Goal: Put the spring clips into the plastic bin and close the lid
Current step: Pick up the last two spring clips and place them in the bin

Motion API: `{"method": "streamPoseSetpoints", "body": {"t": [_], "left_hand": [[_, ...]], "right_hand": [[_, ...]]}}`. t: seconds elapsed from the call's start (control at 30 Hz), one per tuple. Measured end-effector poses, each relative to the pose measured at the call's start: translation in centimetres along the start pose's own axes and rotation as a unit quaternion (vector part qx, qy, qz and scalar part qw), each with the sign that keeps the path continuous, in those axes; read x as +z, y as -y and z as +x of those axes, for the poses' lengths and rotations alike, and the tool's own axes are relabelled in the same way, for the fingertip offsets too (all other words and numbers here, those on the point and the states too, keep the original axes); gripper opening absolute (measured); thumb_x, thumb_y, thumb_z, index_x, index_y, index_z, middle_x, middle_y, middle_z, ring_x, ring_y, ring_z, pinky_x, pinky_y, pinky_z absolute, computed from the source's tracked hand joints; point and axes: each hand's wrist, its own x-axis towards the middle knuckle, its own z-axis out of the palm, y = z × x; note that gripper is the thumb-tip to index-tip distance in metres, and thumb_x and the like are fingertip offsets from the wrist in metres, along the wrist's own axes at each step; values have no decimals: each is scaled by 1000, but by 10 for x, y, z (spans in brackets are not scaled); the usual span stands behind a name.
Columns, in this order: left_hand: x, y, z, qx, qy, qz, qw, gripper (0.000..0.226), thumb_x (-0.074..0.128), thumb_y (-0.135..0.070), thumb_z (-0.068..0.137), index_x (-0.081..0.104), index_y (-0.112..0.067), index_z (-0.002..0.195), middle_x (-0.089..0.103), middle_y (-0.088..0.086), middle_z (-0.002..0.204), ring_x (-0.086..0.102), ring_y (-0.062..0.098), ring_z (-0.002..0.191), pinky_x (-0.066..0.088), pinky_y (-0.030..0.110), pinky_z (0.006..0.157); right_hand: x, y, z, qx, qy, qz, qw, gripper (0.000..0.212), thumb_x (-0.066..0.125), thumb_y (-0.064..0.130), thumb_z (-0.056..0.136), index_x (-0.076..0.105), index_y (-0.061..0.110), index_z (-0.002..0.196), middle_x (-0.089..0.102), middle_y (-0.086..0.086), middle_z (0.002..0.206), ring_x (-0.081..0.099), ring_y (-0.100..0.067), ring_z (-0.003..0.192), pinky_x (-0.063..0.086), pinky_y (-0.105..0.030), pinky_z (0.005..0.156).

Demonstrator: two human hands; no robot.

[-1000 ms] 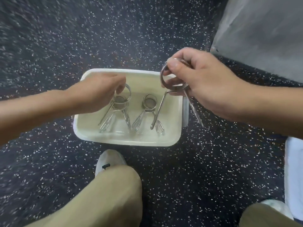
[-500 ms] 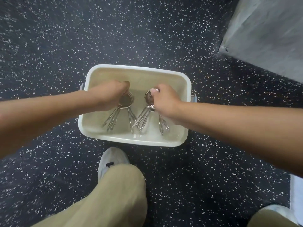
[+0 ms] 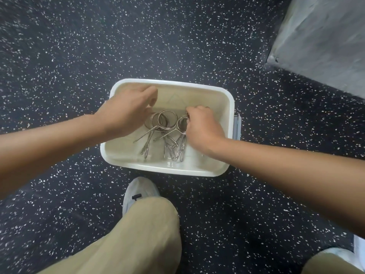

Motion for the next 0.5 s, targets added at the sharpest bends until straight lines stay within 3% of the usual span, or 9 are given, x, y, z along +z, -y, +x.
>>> {"method": "streamPoseSetpoints", "body": {"t": [0.1, 0.17, 0.27, 0.3, 0.4, 0.43, 0.5], "left_hand": [[-6, 1, -15, -32, -62, 36, 997, 24, 71, -8, 87, 58, -5, 107, 60, 20, 112, 48, 37, 101, 37, 48, 84], [-9, 3, -26, -67, -99, 50, 992, 29, 72, -9, 85, 57, -5, 110, 54, 23, 118, 46, 37, 106, 35, 50, 89], [-12, 9, -38, -154, -113, 14, 982, 51, 71, -12, 86, 48, -9, 131, 42, 23, 136, 38, 36, 123, 31, 52, 105], [-12, 12, -41, -184, -99, -9, 978, 62, 71, -14, 87, 40, -10, 141, 36, 23, 144, 35, 37, 129, 29, 53, 111], [-9, 17, -43, -301, -2, -104, 948, 88, 69, -25, 94, 12, -11, 159, 33, 27, 157, 43, 46, 136, 34, 56, 114], [-9, 17, -41, -349, 29, -131, 927, 84, 66, -28, 96, 13, -10, 158, 41, 29, 154, 49, 47, 131, 40, 56, 110], [-9, 17, -37, -398, 51, -148, 904, 56, 59, -28, 99, 37, -6, 146, 59, 29, 137, 60, 47, 116, 50, 52, 95]], "right_hand": [[-17, -3, -10, -34, 8, 60, 998, 30, 49, 2, 96, 66, 12, 118, 62, -6, 122, 55, -25, 116, 47, -36, 92], [-37, -6, -21, -64, 10, 97, 993, 32, 48, 5, 99, 67, 16, 122, 64, -2, 125, 58, -17, 115, 46, -29, 99], [-69, -17, -42, -109, 6, 112, 988, 29, 49, 6, 100, 70, 19, 116, 64, 10, 110, 53, 14, 92, 35, 0, 83], [-77, -24, -49, -115, 2, 113, 987, 28, 51, 5, 99, 70, 19, 113, 63, 13, 106, 50, 21, 84, 33, 4, 77], [-92, -46, -63, -104, -11, 95, 990, 28, 52, 4, 99, 70, 22, 110, 60, 17, 104, 47, 24, 80, 34, 1, 76], [-94, -53, -67, -94, -15, 88, 992, 27, 52, 5, 99, 69, 23, 110, 60, 16, 104, 48, 19, 83, 37, -4, 78], [-97, -65, -73, -78, -25, 84, 993, 24, 51, 8, 99, 67, 22, 111, 62, 12, 105, 50, 9, 87, 41, -14, 78]]}}
